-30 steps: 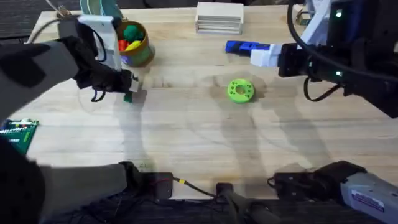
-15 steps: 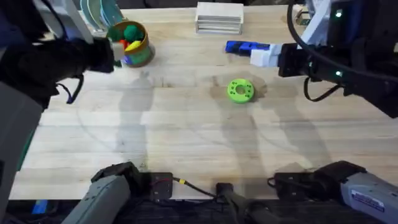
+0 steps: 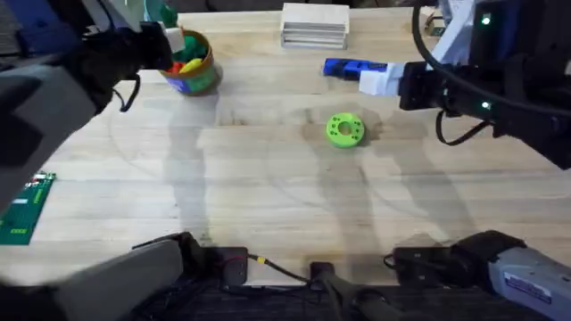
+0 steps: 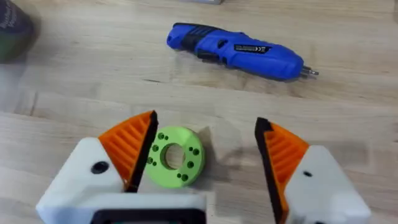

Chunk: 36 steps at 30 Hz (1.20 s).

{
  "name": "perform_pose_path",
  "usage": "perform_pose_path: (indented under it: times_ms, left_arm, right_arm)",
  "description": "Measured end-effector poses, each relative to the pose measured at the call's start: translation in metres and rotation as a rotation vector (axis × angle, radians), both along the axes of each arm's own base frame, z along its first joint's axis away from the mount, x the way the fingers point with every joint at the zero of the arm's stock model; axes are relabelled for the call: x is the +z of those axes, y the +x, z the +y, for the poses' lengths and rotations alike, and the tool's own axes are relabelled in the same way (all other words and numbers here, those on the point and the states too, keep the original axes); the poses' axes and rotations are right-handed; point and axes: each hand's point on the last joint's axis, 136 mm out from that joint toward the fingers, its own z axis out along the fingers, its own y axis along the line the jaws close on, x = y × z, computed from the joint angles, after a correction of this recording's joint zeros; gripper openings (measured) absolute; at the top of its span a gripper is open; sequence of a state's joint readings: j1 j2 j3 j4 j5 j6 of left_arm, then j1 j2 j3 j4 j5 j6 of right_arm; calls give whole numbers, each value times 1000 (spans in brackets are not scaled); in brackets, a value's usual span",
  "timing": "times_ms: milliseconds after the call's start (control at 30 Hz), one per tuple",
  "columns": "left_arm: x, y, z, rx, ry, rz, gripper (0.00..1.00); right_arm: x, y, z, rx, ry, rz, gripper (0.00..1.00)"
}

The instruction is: Pick up the gripper from the table and insert it into the empty holder that is missing its gripper. Then pick up a screw, insert it into the mounting hole, and use the screwdriver to tighten it. Finally, clean up the table by picking up the vegetable and placing it into the bucket.

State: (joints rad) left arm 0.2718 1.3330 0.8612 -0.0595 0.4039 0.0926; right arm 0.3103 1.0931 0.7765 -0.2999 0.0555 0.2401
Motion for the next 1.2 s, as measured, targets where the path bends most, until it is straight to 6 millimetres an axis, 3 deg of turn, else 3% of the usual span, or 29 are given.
perform_pose_path:
  times_ms: [233, 600, 700, 833, 867, 967, 1200]
  left_arm:
    - [-36, 25, 17, 109, -74, 45, 11]
    - [-35, 33, 36, 252, -134, 23, 17]
    - [-40, 31, 36, 262, -139, 42, 163]
    - [-47, 31, 36, 267, -146, 61, 773]
    - [-47, 31, 36, 268, -151, 62, 876]
    - [-47, 31, 36, 268, -152, 62, 981]
    - [-47, 31, 28, 226, -177, 69, 994]
  right_arm:
    - [0, 0, 0, 0, 0, 0, 993]
    - [0, 0, 0, 0, 0, 0, 994]
    - [0, 0, 0, 0, 0, 0, 994]
    - [0, 0, 0, 0, 0, 0, 994]
    - [0, 0, 0, 0, 0, 0, 994]
    - [0, 0, 0, 0, 0, 0, 993]
    - [0, 0, 0, 0, 0, 0, 993]
